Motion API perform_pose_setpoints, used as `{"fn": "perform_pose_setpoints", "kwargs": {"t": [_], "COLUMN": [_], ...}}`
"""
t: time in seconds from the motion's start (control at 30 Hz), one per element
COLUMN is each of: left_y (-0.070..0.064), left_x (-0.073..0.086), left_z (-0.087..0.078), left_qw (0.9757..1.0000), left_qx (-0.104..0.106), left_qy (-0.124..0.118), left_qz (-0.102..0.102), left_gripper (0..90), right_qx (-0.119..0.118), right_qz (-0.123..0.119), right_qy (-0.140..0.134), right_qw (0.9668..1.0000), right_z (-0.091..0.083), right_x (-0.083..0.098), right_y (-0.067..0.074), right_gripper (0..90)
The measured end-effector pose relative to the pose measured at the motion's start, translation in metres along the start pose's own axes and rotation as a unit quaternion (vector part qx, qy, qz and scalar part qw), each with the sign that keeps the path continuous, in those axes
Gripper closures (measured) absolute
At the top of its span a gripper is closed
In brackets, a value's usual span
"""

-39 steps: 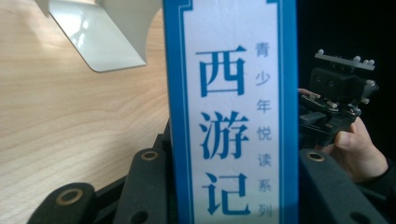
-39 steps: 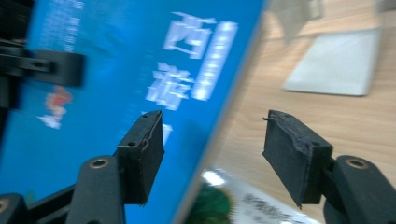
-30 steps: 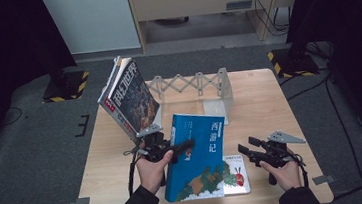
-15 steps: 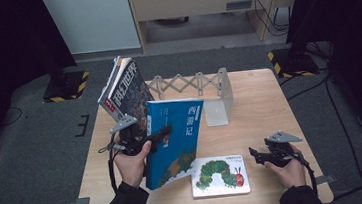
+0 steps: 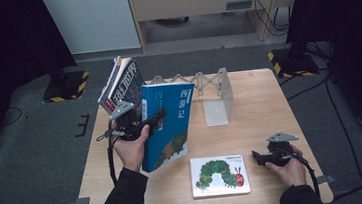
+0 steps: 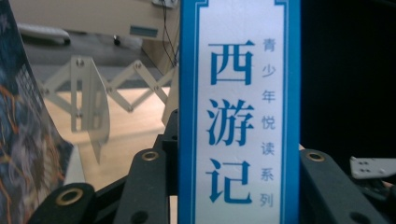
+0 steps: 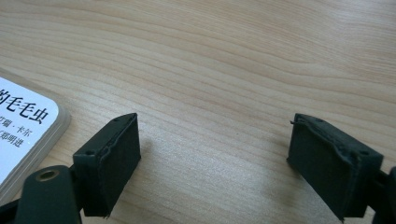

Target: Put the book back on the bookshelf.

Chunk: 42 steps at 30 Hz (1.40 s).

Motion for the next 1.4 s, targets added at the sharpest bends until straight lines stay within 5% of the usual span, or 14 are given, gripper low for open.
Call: {"fn": "perform_pose_setpoints", "kwargs": {"t": [0.27,0.5,0.8,1.23,1.4], "left_y": [0.004,0.010,0.023,0.042,0.041], "left_x": [-0.008,-0.013,-0.013,-0.009,-0.010], "left_z": [0.019,0.039,0.068,0.099,0.108], "left_qw": [1.0000,0.9992,0.9967,0.9928,0.9908], "left_qx": [-0.005,-0.034,-0.075,-0.112,-0.124], "left_qy": [-0.003,-0.012,-0.016,-0.043,-0.052], "left_qz": [-0.002,0.014,0.024,0.002,0.016], "left_gripper": [60.7,60.7,60.7,60.6,60.5], "right_qx": [-0.003,-0.003,-0.004,-0.004,-0.004], "right_qz": [-0.001,-0.003,-0.004,-0.006,-0.007], "right_qy": [-0.006,-0.007,-0.007,-0.007,-0.007], "right_qw": [1.0000,1.0000,1.0000,0.9999,0.9999], "right_z": [0.002,0.003,0.003,0.003,0.003], "right_x": [0.000,0.000,-0.001,0.000,0.000], "right_y": [-0.002,-0.003,-0.003,-0.003,-0.003], "right_gripper": [11.1,10.1,9.5,9.3,9.3]}}
Point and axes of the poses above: each handheld gripper's, and its own axes: z roughly forward along the jaws, x roughly out of its underside, y roughly to its left, the point moved 8 cm from there along z, roughly forward along the jaws, and after that the axes turned 14 degrees about z, right-handed, at the moved point
